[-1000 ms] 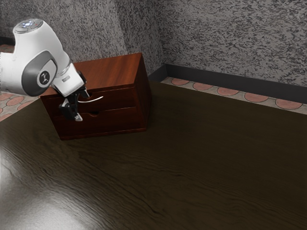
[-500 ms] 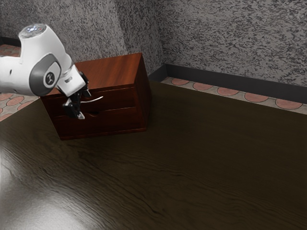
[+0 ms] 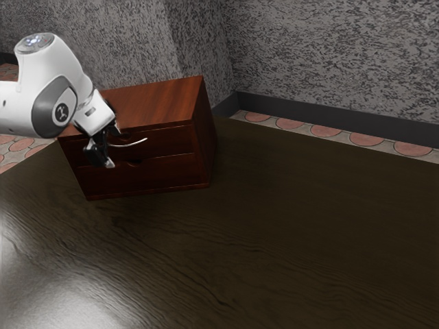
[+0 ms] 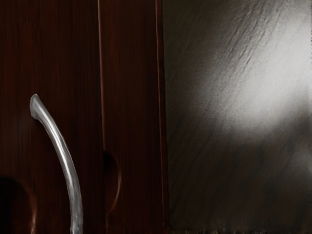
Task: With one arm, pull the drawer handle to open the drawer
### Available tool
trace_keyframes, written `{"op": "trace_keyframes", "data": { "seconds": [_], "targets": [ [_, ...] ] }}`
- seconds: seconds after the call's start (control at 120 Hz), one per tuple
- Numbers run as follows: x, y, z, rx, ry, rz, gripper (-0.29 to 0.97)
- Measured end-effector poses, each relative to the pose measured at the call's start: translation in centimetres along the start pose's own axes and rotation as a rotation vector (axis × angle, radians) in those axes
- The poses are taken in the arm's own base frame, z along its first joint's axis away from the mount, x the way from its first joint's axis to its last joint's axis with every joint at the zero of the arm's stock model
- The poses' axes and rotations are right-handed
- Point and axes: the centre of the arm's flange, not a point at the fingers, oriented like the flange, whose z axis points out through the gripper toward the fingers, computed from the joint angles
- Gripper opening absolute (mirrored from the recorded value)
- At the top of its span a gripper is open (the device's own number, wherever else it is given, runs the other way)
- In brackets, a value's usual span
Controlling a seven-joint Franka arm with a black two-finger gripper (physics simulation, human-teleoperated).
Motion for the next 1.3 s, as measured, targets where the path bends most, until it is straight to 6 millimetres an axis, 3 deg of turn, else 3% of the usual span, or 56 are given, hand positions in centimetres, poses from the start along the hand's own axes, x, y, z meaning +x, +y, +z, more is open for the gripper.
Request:
{"op": "trace_keyframes", "data": {
  "seconds": [0.333,0.75,0.917,1.2,1.3],
  "targets": [
    [2.0,1.1,-2.0,-0.003,0.075,-0.087,0.68],
    [3.3,2.0,-0.1,0.021,0.028,-0.064,0.68],
    [2.1,1.7,0.4,0.043,0.026,-0.096,0.68],
    [-2.7,0.5,1.7,0.059,0.004,-0.197,0.68],
    [-3.6,0.3,1.7,0.065,0.0,-0.218,0.68]
  ]
}}
